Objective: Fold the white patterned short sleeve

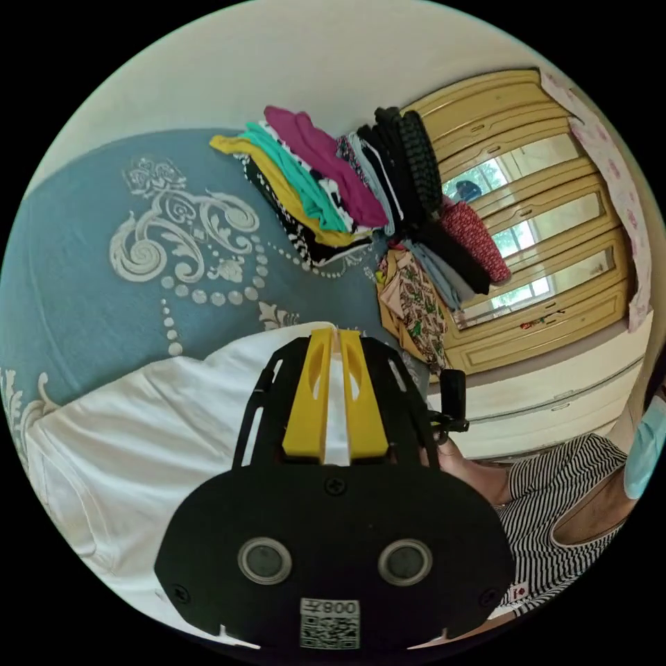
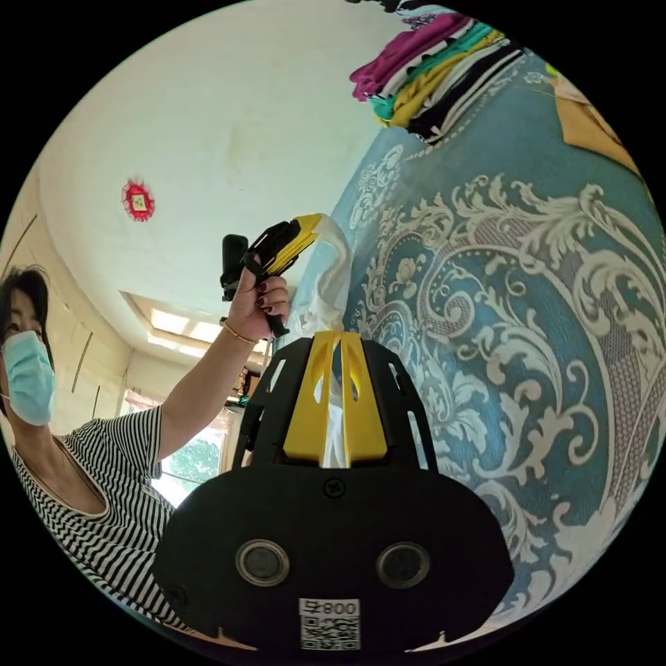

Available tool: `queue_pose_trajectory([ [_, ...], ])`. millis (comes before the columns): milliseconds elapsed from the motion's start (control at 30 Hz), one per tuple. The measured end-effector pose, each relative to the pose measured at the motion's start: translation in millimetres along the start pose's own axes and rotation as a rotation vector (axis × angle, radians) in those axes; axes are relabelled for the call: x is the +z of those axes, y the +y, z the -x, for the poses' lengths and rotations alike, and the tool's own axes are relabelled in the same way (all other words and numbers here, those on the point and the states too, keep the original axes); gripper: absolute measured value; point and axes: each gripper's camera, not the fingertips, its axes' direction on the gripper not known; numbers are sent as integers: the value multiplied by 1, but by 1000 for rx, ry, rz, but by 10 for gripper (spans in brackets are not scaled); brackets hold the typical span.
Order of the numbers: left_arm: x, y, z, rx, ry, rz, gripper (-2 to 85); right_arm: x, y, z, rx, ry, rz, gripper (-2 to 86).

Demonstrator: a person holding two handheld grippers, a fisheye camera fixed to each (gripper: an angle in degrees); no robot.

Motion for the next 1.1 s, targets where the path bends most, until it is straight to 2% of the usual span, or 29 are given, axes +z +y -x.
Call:
queue_pose_trajectory([
  [33, 16, -4, 5, -19, 1, 71, 36, 0, 2, -4, 36, 26, 1, 17],
  [100, 26, -5, 8, -35, 13, 102, 49, -4, 7, -7, 74, 35, -15, 18],
  [267, -10, 9, 5, -46, 60, -47, 65, -18, 10, 6, 76, 72, -82, 22],
  [467, -116, 109, 6, -139, -69, -211, 67, 32, -47, 67, -164, 190, 83, 34],
  [633, -228, 231, 29, -426, -338, -314, 77, 126, -105, 140, -449, 295, 294, 56],
  [733, -277, 267, 46, -545, -446, -348, 83, 185, -140, 173, -555, 383, 376, 63],
  [933, -329, 270, 85, -648, -553, -379, 81, 312, -200, 210, -684, 613, 534, 71],
  [1100, -329, 237, 105, -627, -729, -214, 68, 385, -219, 225, -714, 735, 627, 72],
])
